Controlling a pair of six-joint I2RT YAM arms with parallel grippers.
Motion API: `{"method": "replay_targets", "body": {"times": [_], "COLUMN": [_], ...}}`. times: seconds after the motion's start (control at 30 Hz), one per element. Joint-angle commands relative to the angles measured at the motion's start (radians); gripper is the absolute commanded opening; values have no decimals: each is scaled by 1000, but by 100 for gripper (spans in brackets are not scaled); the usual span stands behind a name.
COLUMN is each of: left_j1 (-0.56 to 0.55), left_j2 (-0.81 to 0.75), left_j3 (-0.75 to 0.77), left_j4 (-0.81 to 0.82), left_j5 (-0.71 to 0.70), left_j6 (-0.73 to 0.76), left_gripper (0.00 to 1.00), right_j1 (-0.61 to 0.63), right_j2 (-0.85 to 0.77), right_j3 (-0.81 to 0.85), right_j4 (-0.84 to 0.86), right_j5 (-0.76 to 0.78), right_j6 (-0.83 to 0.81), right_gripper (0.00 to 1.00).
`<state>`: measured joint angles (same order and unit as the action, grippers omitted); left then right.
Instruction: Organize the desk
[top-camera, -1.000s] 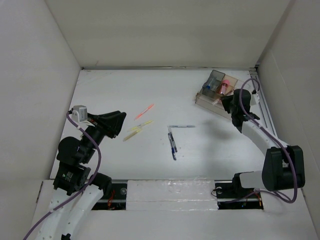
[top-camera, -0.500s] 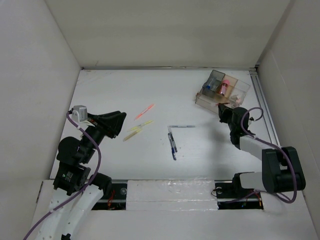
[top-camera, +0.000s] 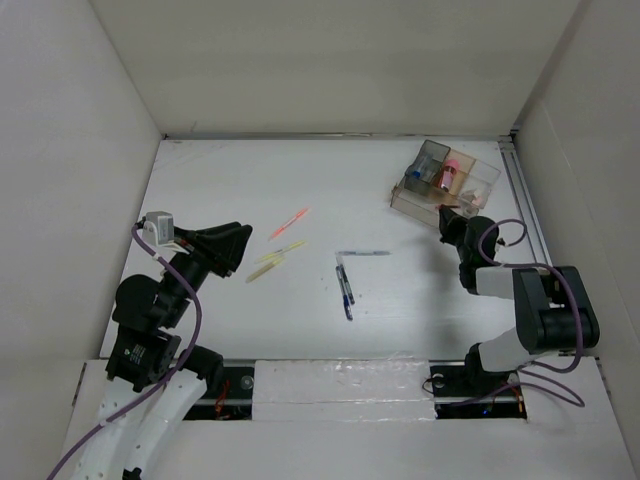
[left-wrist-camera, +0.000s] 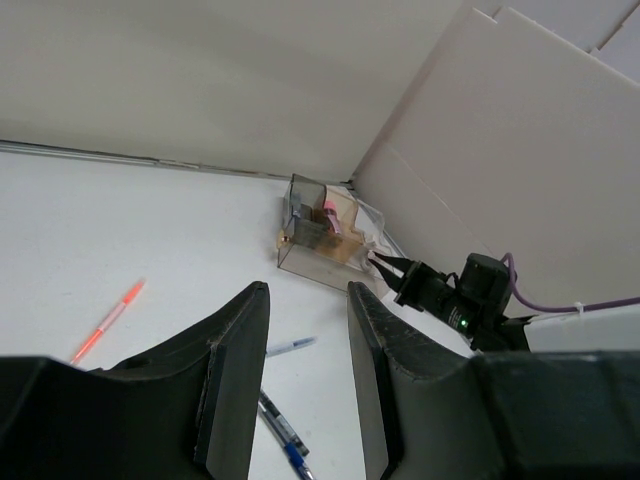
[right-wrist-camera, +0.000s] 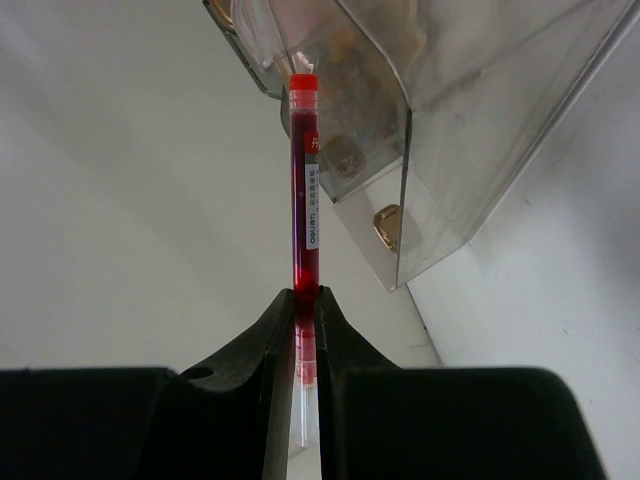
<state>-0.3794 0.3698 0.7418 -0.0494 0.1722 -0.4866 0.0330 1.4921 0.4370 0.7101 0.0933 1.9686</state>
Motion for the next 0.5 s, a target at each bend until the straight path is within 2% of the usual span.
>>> {"method": "replay_targets", "body": {"times": [0.0, 0.2, 0.47], "left_j1": [2, 2, 2], "left_j2": [-12, -12, -9], "left_j3": [21, 19, 19], "left_j4": [43, 42, 42], "left_j5": [7, 4, 6], "left_j6": [13, 14, 14], "left_gripper": [33, 33, 33], "right_j1": [-25, -68, -87], "right_j2": [-24, 13, 19], "right_j3": [29, 42, 45], "right_j4": [62, 45, 71], "right_j5": [5, -23, -24], "right_j6": [138, 133, 121], "right_gripper": [9, 12, 29]}}
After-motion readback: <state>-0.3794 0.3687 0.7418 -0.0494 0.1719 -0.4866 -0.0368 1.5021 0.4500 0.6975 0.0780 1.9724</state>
